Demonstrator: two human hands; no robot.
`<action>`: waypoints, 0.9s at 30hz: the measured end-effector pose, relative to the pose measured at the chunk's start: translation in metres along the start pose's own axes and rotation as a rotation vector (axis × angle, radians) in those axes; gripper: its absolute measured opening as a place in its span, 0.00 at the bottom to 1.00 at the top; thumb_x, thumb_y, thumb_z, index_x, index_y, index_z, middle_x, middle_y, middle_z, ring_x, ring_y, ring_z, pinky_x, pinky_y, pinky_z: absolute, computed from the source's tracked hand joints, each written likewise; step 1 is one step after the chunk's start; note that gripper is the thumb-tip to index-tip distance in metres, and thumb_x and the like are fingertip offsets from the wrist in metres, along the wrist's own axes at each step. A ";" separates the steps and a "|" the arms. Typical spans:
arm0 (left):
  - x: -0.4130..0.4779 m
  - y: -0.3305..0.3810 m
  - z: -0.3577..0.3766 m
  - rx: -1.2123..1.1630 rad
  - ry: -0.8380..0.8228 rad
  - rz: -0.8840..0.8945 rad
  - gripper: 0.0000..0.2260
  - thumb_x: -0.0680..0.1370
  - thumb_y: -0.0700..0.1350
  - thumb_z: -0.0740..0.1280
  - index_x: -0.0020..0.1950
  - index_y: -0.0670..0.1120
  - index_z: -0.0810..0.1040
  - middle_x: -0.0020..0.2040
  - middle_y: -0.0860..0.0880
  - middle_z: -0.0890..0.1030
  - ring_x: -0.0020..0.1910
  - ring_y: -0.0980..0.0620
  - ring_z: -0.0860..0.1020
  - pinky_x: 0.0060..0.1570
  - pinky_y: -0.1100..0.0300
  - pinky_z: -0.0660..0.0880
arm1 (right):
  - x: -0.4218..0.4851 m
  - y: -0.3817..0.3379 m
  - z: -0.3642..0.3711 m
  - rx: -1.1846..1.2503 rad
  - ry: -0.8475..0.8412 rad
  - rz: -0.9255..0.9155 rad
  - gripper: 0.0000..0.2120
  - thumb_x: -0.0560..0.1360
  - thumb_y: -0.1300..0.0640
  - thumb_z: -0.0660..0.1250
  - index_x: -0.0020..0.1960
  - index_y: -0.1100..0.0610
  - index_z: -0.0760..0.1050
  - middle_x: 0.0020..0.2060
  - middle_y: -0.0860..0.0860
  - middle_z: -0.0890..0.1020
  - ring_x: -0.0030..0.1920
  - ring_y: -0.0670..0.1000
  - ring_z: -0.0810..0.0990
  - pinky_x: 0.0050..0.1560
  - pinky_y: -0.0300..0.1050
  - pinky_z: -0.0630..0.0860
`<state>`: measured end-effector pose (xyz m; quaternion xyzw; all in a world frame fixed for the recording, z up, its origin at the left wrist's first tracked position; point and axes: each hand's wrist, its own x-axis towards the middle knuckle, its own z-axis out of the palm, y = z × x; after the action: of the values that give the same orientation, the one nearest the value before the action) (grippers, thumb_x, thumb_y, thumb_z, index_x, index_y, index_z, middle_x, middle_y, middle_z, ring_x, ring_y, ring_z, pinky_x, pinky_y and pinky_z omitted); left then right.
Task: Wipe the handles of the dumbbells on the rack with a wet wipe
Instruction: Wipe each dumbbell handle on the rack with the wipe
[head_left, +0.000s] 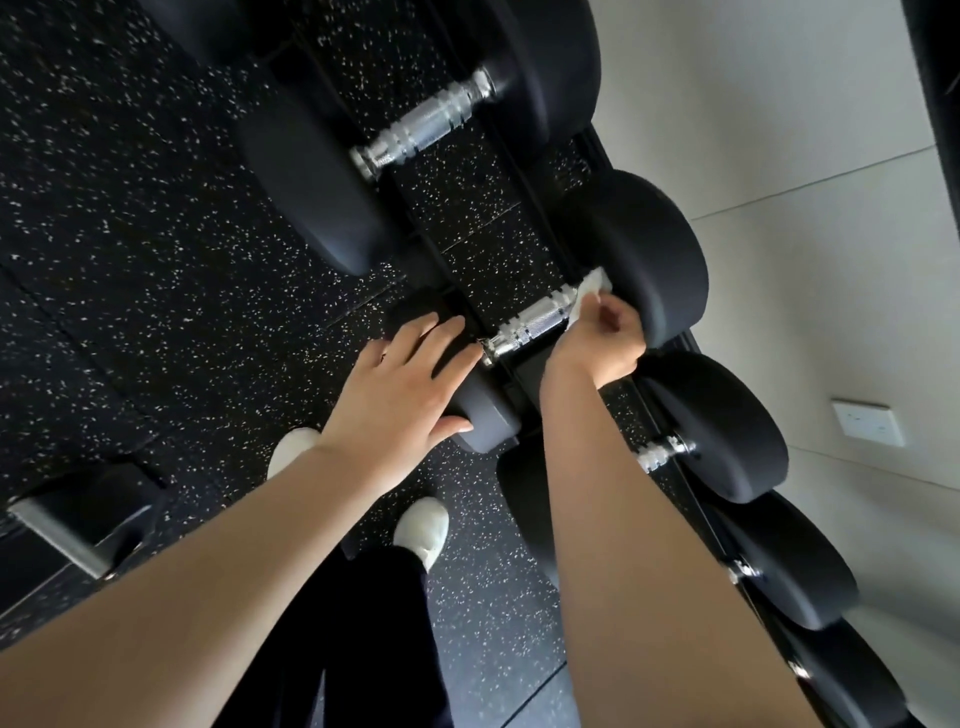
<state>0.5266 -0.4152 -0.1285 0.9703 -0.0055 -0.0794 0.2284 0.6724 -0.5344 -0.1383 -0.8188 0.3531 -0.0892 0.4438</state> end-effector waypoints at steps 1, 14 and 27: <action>0.000 0.000 0.000 -0.002 0.001 0.001 0.31 0.68 0.56 0.72 0.68 0.44 0.72 0.68 0.42 0.71 0.67 0.40 0.69 0.50 0.44 0.75 | 0.000 0.000 0.000 -0.017 -0.003 -0.012 0.07 0.72 0.64 0.69 0.39 0.54 0.77 0.45 0.55 0.83 0.42 0.48 0.80 0.33 0.26 0.72; 0.003 -0.003 -0.002 -0.018 -0.005 0.000 0.33 0.65 0.56 0.75 0.65 0.45 0.73 0.66 0.43 0.72 0.65 0.41 0.70 0.44 0.46 0.76 | -0.033 0.039 -0.024 -0.344 -0.523 -0.235 0.03 0.69 0.63 0.73 0.42 0.57 0.80 0.42 0.53 0.82 0.39 0.46 0.79 0.38 0.27 0.72; 0.002 -0.001 -0.001 0.016 0.002 0.000 0.31 0.68 0.58 0.71 0.67 0.46 0.72 0.67 0.43 0.71 0.66 0.41 0.68 0.44 0.45 0.76 | -0.024 0.048 -0.038 -0.380 -0.632 -0.111 0.05 0.69 0.63 0.73 0.39 0.55 0.79 0.32 0.46 0.80 0.34 0.43 0.79 0.40 0.34 0.74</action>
<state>0.5284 -0.4135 -0.1284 0.9721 -0.0059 -0.0784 0.2208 0.6132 -0.5608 -0.1500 -0.8916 0.1642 0.2114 0.3652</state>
